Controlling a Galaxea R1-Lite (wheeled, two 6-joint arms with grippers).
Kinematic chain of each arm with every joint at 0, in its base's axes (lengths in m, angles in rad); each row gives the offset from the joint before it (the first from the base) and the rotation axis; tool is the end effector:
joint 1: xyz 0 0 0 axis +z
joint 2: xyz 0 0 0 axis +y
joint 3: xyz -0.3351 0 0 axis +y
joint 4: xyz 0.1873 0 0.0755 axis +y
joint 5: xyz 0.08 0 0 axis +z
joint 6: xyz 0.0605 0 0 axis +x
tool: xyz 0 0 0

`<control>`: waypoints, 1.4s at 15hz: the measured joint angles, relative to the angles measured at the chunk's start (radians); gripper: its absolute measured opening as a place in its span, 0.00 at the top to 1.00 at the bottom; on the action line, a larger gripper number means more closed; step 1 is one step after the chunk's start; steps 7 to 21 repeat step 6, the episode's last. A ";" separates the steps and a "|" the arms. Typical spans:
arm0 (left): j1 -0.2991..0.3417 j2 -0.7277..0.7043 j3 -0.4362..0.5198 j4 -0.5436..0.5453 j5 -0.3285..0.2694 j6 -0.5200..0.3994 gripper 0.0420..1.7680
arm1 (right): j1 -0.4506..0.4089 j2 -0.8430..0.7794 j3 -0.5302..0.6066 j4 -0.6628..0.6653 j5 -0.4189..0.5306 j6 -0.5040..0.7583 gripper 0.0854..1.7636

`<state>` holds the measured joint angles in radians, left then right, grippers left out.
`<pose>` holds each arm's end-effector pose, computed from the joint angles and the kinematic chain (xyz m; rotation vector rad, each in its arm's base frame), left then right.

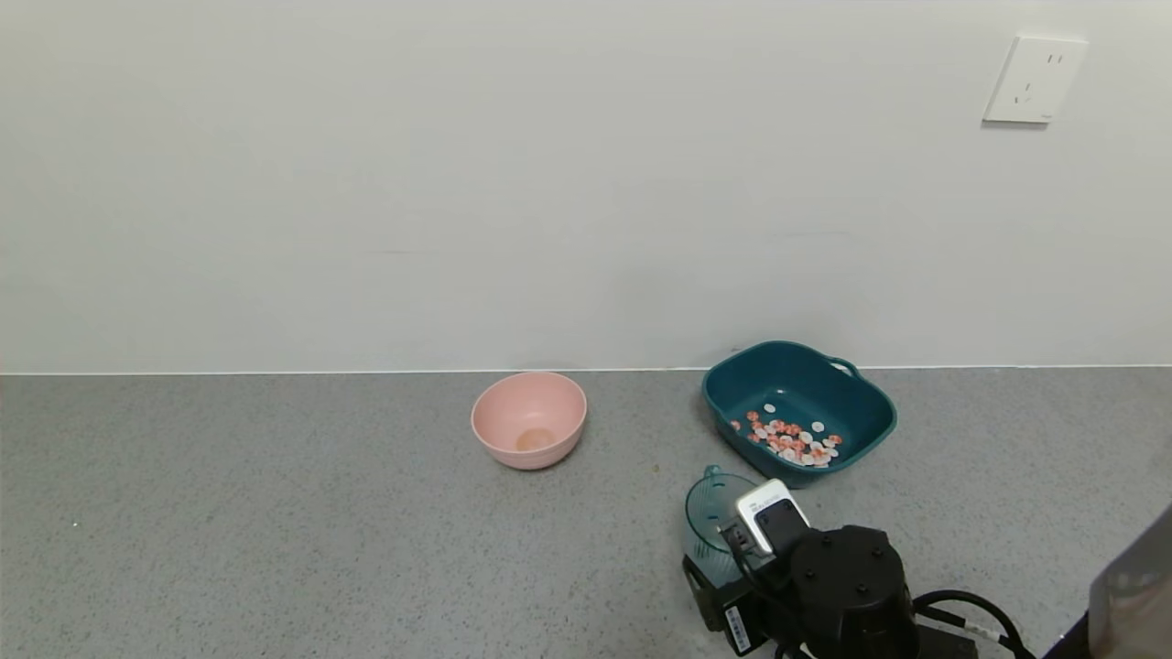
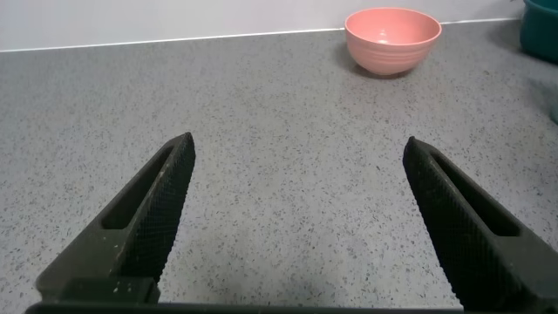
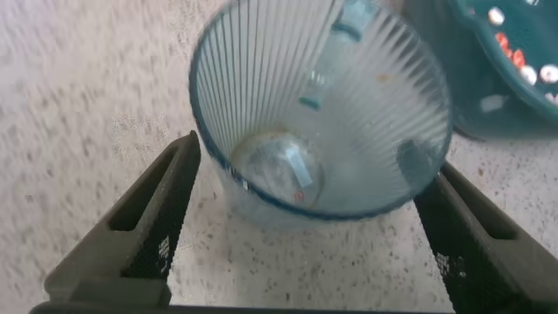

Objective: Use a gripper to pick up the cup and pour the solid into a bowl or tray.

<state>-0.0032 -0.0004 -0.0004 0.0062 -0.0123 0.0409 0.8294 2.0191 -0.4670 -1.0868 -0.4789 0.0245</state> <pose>-0.0074 -0.0007 0.0748 0.0409 0.0051 -0.0156 0.2527 0.2347 0.0561 -0.2606 0.3751 0.3394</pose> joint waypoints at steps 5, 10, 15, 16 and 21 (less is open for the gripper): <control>0.000 0.000 0.000 0.000 0.000 0.000 0.03 | -0.014 -0.093 -0.004 0.103 0.000 0.001 0.04; 0.000 0.000 0.000 0.000 0.000 0.000 0.03 | -0.017 -0.128 -0.004 0.140 0.000 0.002 0.04; 0.000 0.000 0.000 0.000 0.000 0.000 0.03 | -0.017 -0.128 -0.004 0.140 0.000 0.002 0.04; 0.000 0.000 0.000 0.000 0.000 0.000 0.03 | -0.017 -0.128 -0.004 0.140 0.000 0.002 0.04; 0.000 0.000 0.000 0.000 0.000 0.000 0.03 | -0.017 -0.128 -0.004 0.140 0.000 0.002 0.04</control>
